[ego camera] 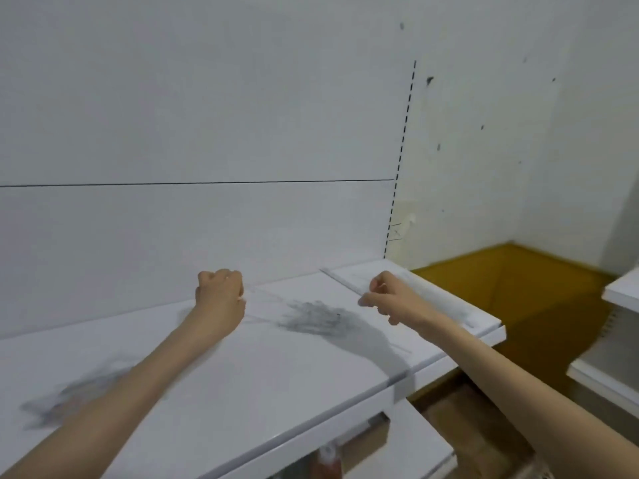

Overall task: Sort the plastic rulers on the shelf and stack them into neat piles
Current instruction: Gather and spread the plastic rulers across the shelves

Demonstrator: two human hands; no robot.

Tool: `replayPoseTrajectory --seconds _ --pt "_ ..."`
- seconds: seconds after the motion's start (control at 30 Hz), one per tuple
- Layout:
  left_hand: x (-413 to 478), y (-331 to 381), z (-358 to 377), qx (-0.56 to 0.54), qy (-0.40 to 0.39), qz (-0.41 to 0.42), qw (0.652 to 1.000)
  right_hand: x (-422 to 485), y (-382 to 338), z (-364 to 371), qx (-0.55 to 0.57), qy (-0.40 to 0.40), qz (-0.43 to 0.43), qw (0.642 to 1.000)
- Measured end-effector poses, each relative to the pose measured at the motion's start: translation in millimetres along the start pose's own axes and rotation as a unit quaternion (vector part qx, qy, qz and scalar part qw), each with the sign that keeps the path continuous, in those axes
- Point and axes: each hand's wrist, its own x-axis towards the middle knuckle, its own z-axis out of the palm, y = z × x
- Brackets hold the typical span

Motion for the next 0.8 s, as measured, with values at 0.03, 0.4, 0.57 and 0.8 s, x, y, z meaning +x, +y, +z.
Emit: replayPoseTrajectory --seconds 0.03,0.4,0.57,0.8 --pt "5 19 14 0.001 -0.005 0.001 1.0 4 20 -23 -0.022 0.004 0.004 1.0" --pt "9 100 69 -0.084 -0.002 -0.073 0.994 74 120 -73 -0.276 0.019 -0.125 0.953" --pt "9 106 72 -0.067 0.001 -0.054 0.996 82 129 -57 -0.373 0.029 -0.143 0.916" --pt "-6 116 65 -0.092 0.016 0.058 0.994 57 88 -45 -0.187 -0.016 -0.303 0.934"
